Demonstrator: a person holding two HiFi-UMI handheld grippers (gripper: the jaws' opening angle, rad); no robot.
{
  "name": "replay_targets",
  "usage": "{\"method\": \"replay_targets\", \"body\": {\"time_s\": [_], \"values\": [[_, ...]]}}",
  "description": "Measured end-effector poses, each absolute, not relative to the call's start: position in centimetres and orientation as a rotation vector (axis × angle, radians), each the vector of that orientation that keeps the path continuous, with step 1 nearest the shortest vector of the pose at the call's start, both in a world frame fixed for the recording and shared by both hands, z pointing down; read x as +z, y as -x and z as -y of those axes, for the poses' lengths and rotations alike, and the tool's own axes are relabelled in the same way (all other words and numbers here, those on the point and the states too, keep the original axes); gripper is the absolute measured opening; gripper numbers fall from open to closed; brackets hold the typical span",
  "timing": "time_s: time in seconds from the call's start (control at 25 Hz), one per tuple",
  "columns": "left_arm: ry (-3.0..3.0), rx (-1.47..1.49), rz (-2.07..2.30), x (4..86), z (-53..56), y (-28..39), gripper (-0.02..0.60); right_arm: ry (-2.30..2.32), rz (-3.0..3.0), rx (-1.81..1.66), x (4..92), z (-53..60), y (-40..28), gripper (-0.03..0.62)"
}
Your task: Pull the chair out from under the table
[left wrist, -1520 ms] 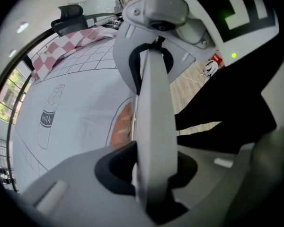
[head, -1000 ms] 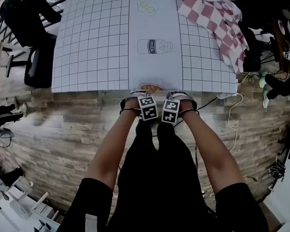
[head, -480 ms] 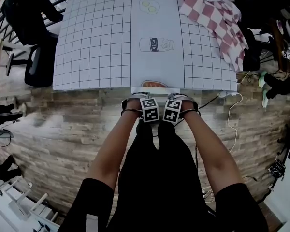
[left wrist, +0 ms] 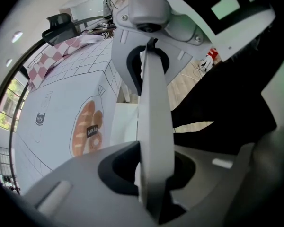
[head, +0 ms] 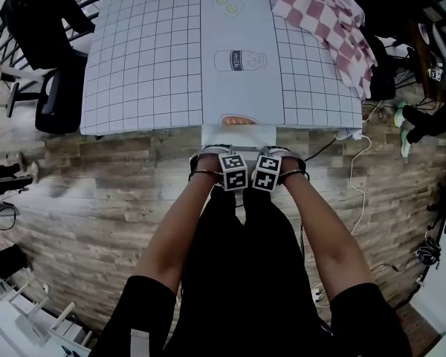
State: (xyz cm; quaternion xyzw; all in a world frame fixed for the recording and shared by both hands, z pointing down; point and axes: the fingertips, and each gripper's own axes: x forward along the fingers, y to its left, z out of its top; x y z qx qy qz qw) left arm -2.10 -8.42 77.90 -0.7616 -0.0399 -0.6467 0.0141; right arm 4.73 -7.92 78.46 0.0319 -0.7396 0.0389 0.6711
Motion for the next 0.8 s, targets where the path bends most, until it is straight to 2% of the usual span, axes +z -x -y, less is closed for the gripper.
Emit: {"method": "replay_targets", "body": {"time_s": [0.8], "values": [[2.317,-2.005,0.233,78.0,2.8,2.9,0.081,-0.135,1.629,0.131,78.6,2.2,-4.0,0.071]]}}
